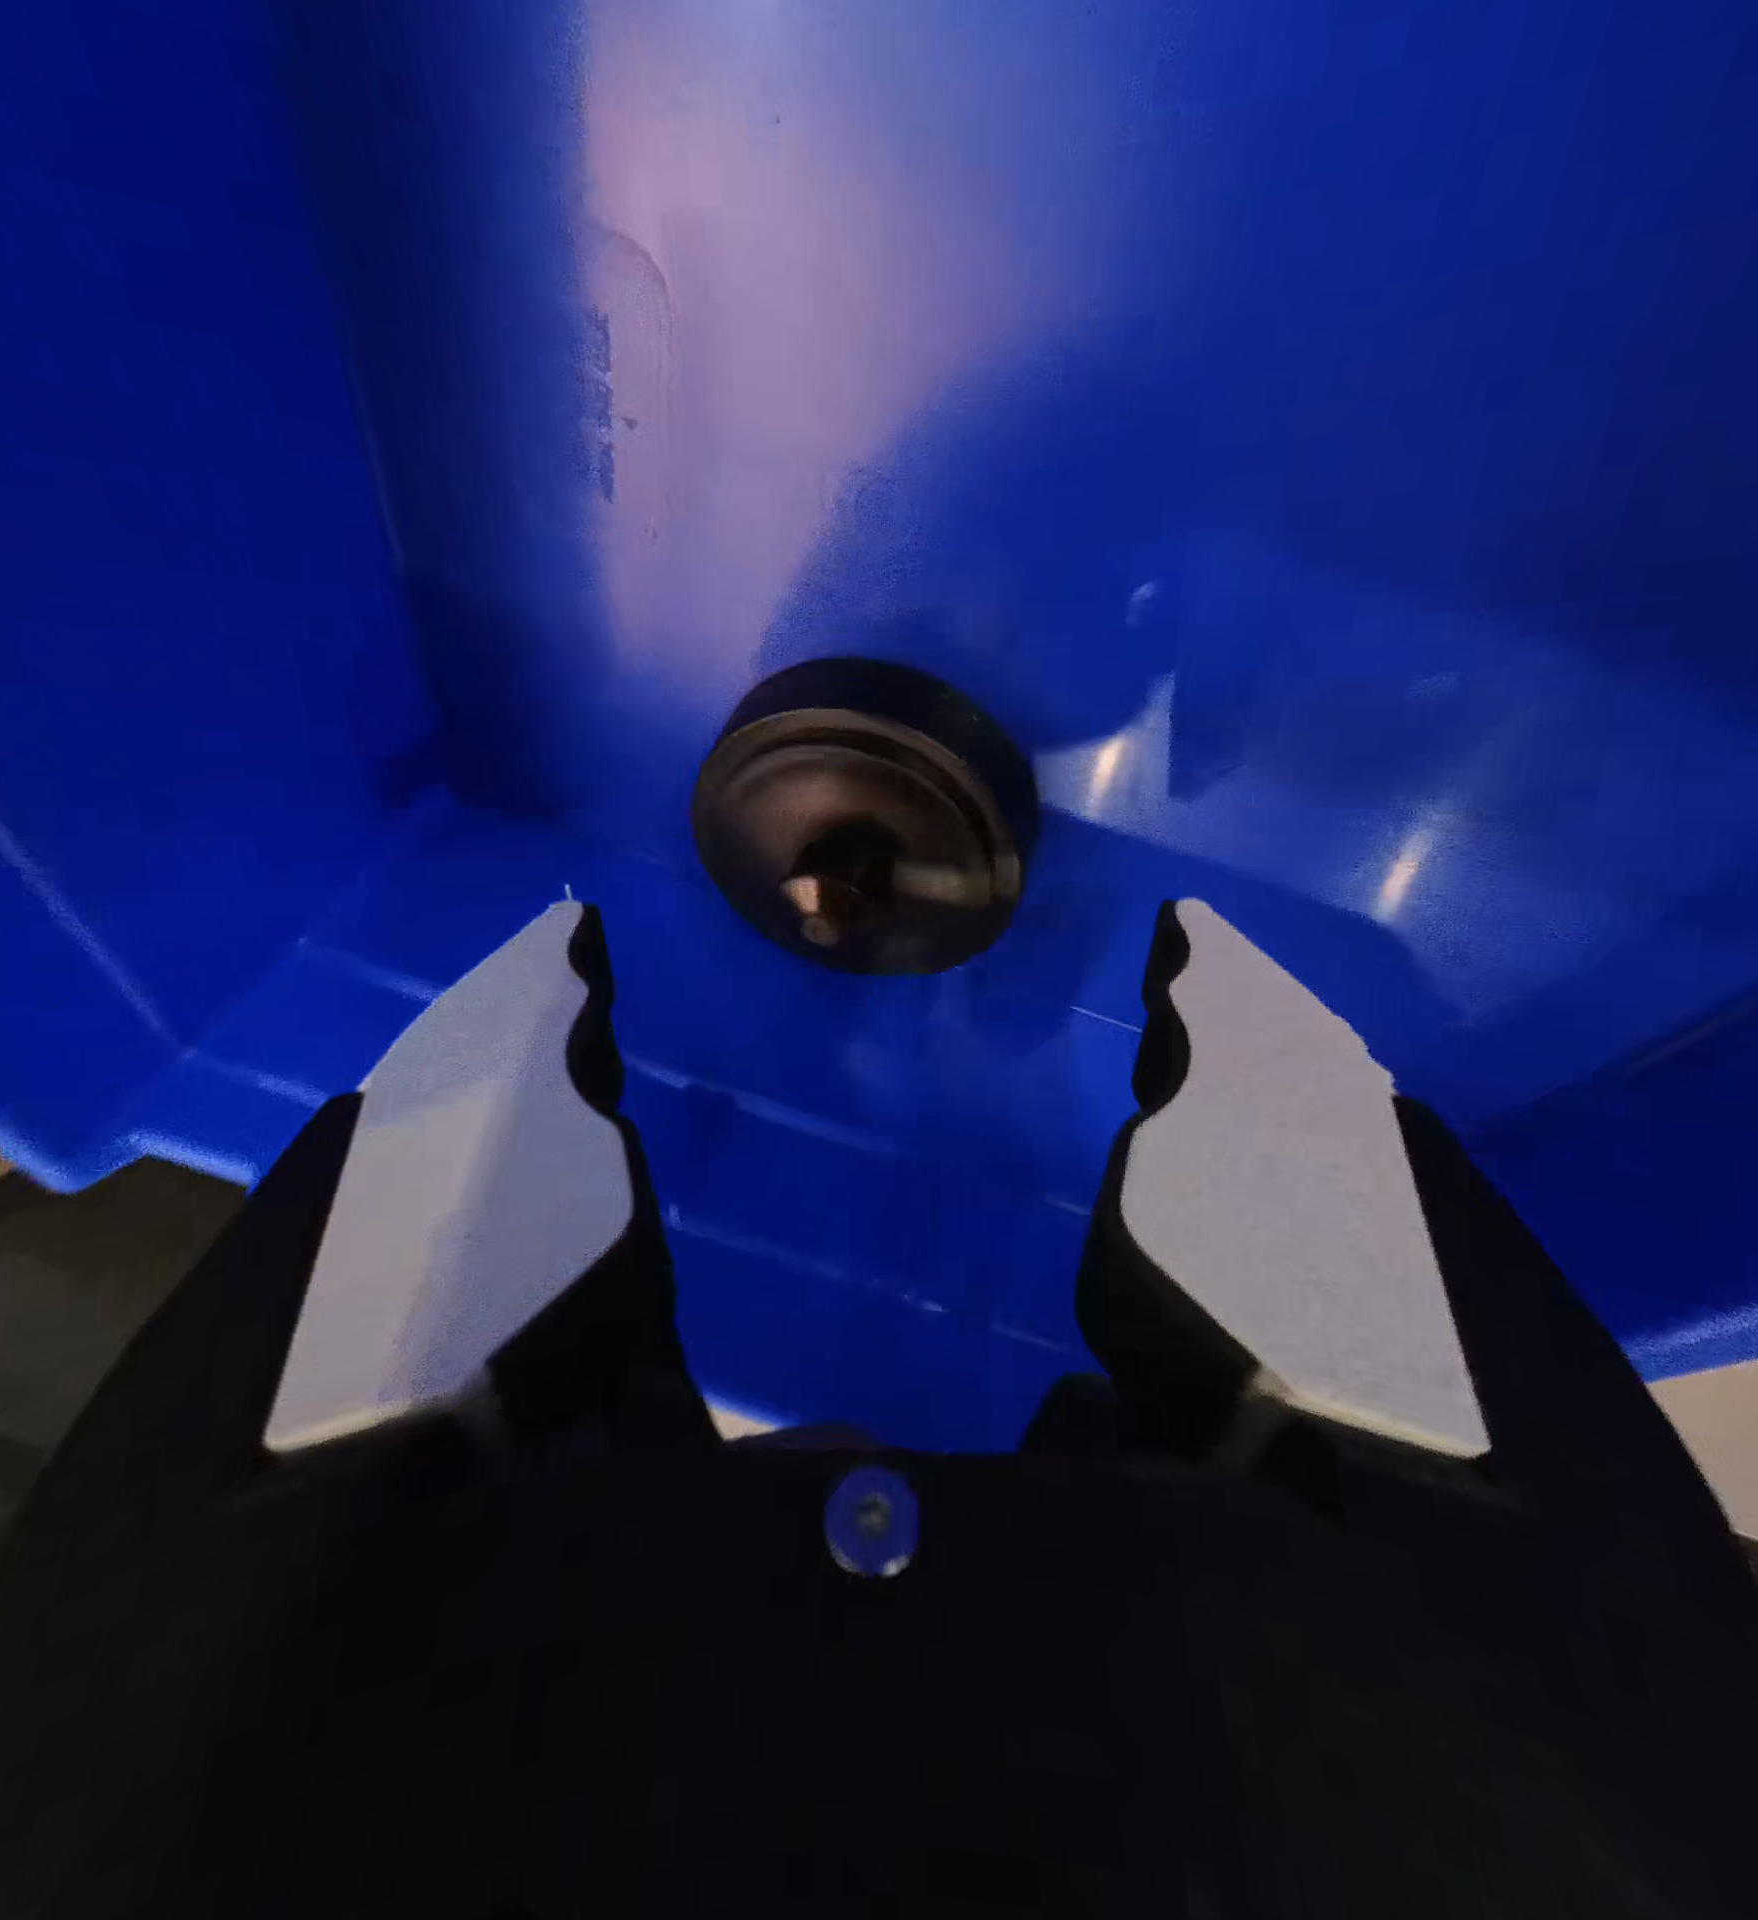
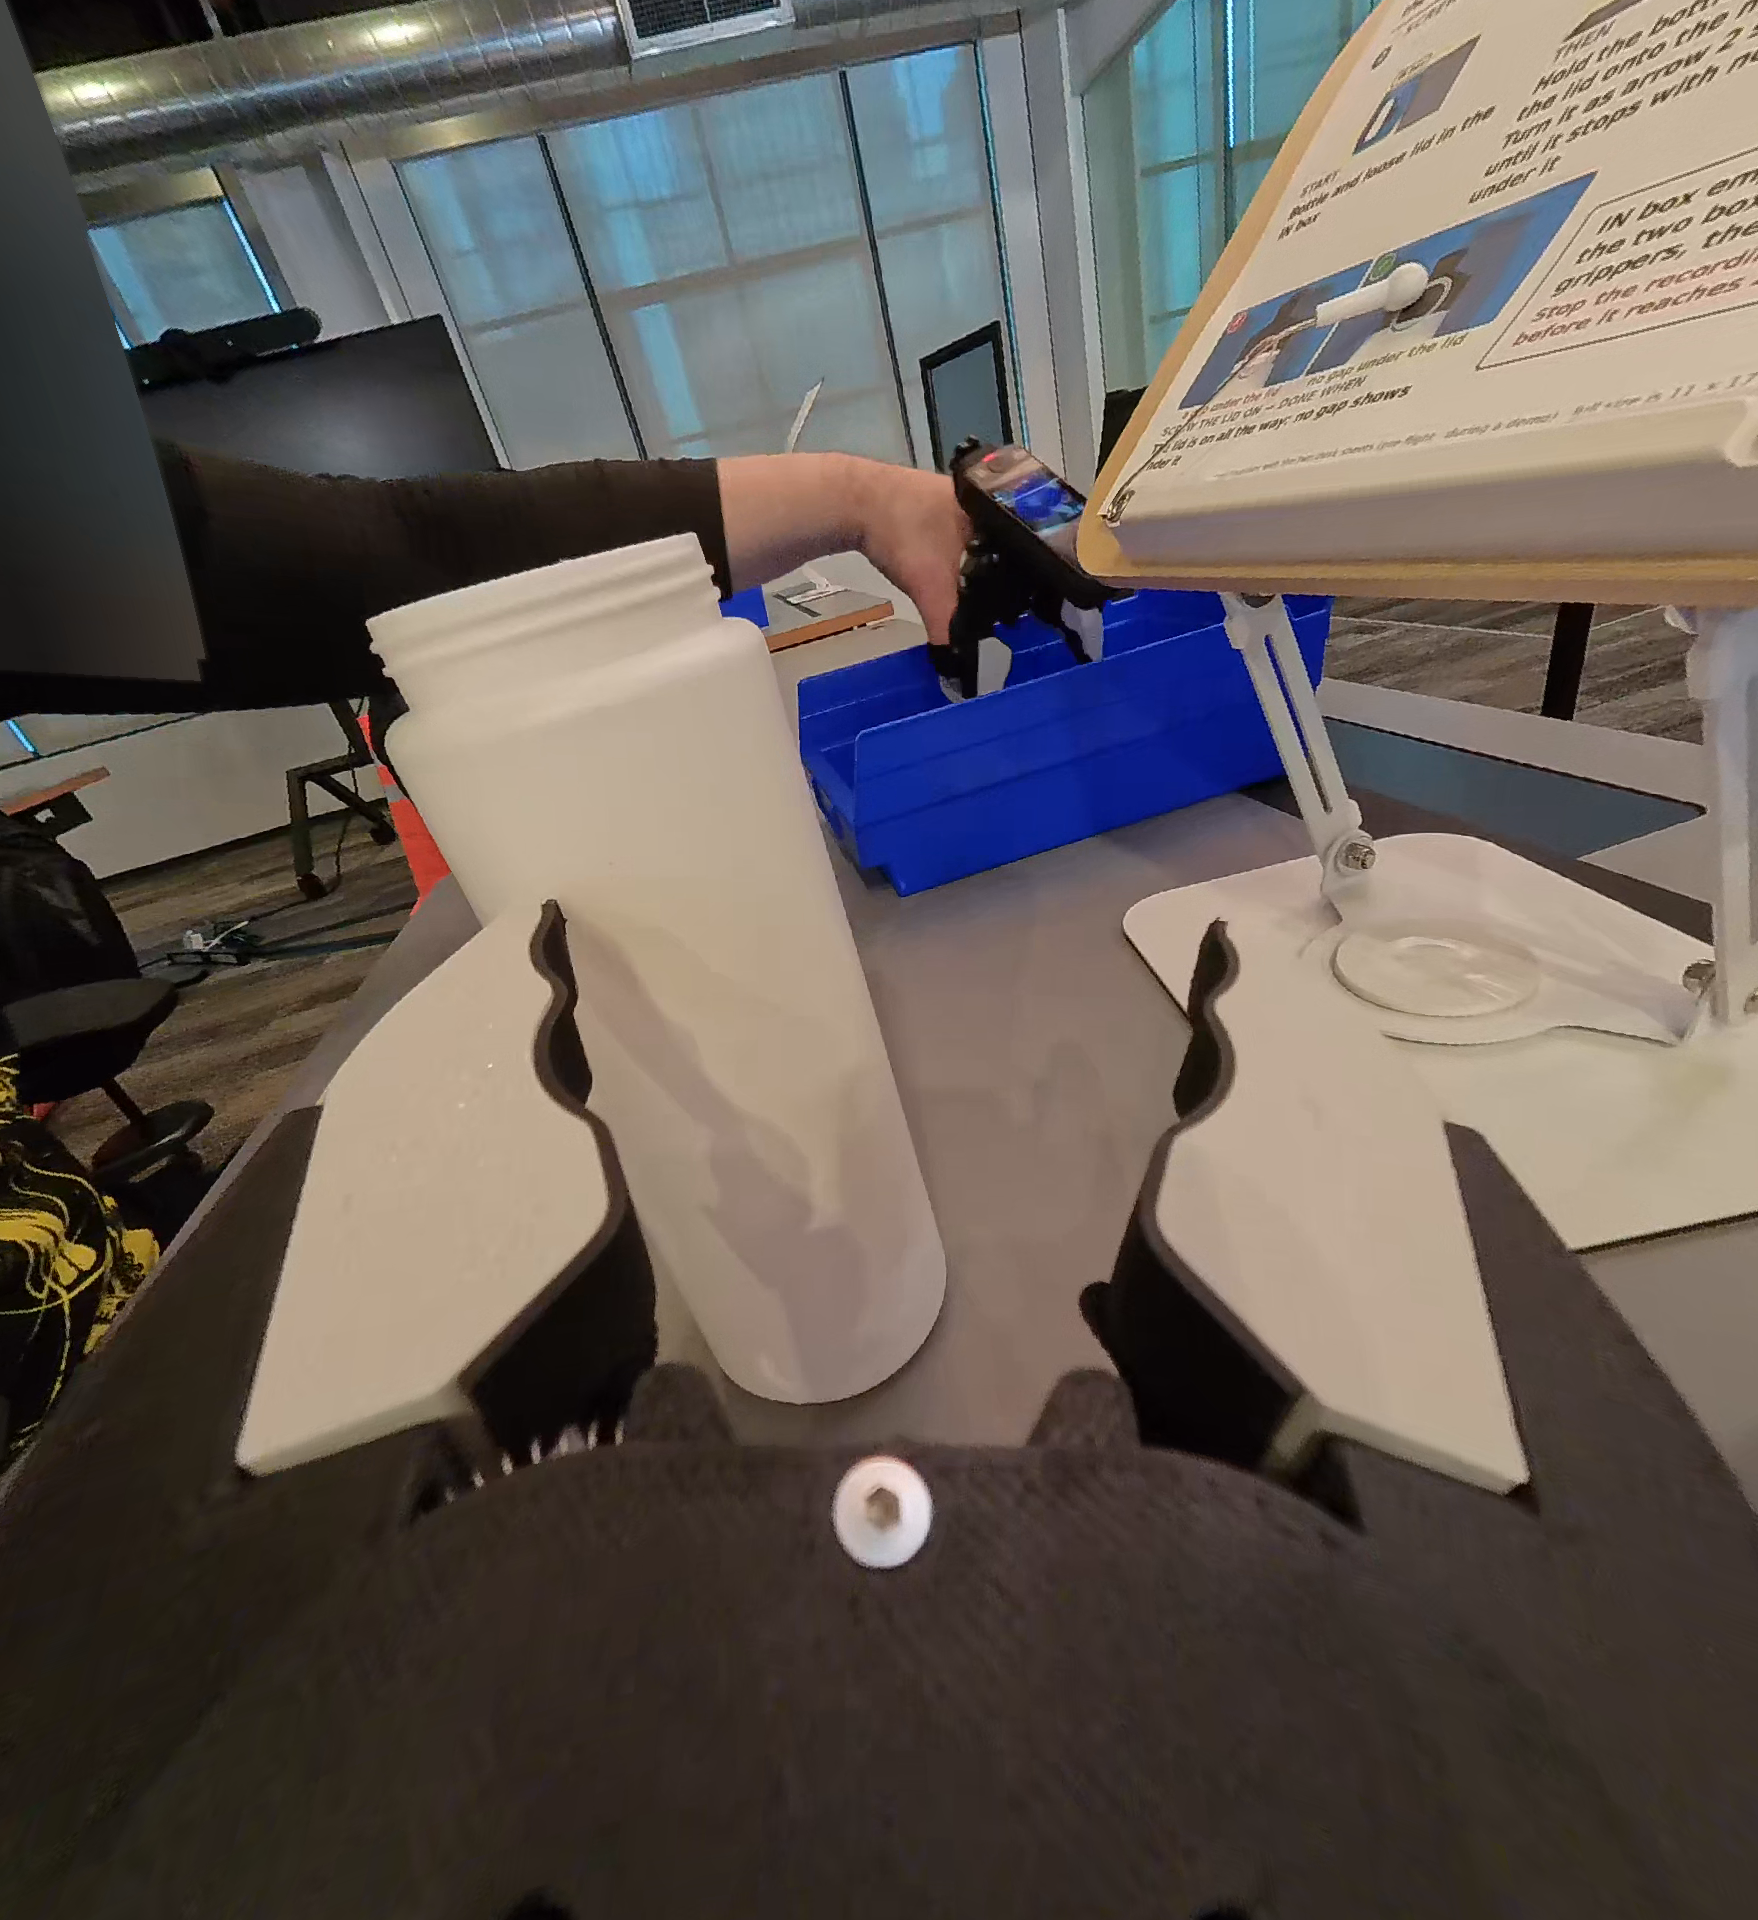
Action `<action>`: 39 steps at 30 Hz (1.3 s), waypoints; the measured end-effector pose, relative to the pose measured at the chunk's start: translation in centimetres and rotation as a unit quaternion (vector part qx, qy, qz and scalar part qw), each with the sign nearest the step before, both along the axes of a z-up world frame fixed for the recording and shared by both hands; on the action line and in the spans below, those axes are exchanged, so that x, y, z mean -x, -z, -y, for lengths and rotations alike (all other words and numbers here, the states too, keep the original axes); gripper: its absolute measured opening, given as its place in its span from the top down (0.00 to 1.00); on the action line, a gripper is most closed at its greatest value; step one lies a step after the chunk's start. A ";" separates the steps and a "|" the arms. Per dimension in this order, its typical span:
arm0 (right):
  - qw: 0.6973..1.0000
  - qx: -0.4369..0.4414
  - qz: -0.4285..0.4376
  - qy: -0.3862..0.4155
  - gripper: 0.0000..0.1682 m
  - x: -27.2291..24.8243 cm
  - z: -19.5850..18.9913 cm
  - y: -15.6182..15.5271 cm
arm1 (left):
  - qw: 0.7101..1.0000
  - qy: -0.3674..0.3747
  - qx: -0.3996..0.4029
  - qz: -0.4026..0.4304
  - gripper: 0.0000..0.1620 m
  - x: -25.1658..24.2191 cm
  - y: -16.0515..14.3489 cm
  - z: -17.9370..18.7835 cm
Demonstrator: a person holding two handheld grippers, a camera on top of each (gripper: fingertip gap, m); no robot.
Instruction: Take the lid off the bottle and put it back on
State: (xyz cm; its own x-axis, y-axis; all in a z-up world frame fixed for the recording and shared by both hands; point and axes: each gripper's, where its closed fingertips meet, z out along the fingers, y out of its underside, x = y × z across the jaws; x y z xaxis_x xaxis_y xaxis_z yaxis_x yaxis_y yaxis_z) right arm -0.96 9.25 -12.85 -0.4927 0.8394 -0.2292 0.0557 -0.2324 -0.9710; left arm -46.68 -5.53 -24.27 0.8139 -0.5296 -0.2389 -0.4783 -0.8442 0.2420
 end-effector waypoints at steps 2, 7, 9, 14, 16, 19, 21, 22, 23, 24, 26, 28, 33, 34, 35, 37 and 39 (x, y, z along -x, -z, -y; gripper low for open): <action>1.000 0.001 0.002 -0.002 0.34 0.0 0.1 0.1 | 1.000 0.000 0.019 -0.001 0.41 0.6 0.9 0.0; 1.000 0.002 0.008 -0.003 0.34 0.2 0.1 0.4 | 0.998 -0.019 0.054 0.022 0.55 0.6 2.2 0.1; 1.000 0.001 0.008 -0.002 0.34 0.2 0.0 0.5 | 0.998 -0.019 0.057 0.019 0.57 0.7 2.2 -0.1; 1.000 -0.002 0.009 0.001 0.34 0.2 0.0 0.5 | 0.999 -0.020 0.023 0.024 0.57 0.0 1.7 -0.4; 1.000 -0.006 0.009 0.005 0.34 0.1 -0.1 0.4 | 0.999 -0.019 -0.018 0.022 0.57 -0.7 0.6 -0.8; 1.000 -0.005 0.007 0.011 0.34 0.1 -0.4 0.1 | 0.995 -0.001 -0.098 0.016 0.57 -2.9 -2.2 -1.5; 1.000 -0.011 0.005 0.017 0.34 0.0 -0.5 -0.1 | 0.984 0.008 -0.176 0.024 0.57 -5.2 -5.0 -2.0; 1.000 -0.017 0.005 0.022 0.34 -0.1 -0.6 -0.2 | 0.976 0.013 -0.217 0.030 0.57 -6.6 -6.4 -2.1; 0.999 -0.022 0.003 0.026 0.34 -0.2 -0.7 -0.5 | 0.965 0.020 -0.259 0.034 0.57 -8.0 -8.0 -2.2; 0.999 -0.025 -0.003 0.031 0.35 -0.4 -0.8 -0.9 | 0.952 0.027 -0.302 0.047 0.57 -9.7 -9.5 -2.3; 0.999 -0.031 -0.016 0.040 0.36 -0.8 -1.1 -2.1 | 0.922 0.047 -0.379 0.067 0.57 -13.4 -12.5 -2.1; 0.997 -0.044 -0.034 0.051 0.38 -1.5 -1.2 -3.5 | 0.891 0.070 -0.442 0.072 0.57 -17.1 -15.0 -1.5; 0.992 -0.061 -0.089 0.058 0.45 -4.0 -0.1 -8.5 | 0.827 0.134 -0.537 0.102 0.57 -26.7 -19.3 -0.5; 0.992 -0.061 -0.098 0.053 0.47 -4.5 0.7 -9.8 | 0.827 0.149 -0.534 0.094 0.57 -28.3 -19.4 -0.4; 0.992 -0.063 -0.097 0.052 0.49 -4.9 1.6 -10.8 | 0.834 0.156 -0.524 0.069 0.57 -29.2 -19.3 -0.2; 0.993 -0.074 -0.065 0.059 0.53 -4.9 3.5 -12.0 | 0.845 0.166 -0.507 0.043 0.57 -31.4 -19.3 -0.2; 0.994 -0.088 -0.044 0.046 0.58 -4.8 6.4 -13.1 | 0.846 0.182 -0.500 0.021 0.57 -33.9 -19.6 -0.7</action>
State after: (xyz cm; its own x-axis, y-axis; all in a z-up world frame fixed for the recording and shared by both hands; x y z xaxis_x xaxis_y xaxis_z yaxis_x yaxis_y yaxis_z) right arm 3.84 2.90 0.23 -0.4229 0.9056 -0.0334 -0.0458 -0.0581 -0.9973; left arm -12.77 -4.86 -4.65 0.6590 -0.2969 -0.6911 -0.7413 -0.4120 -0.5298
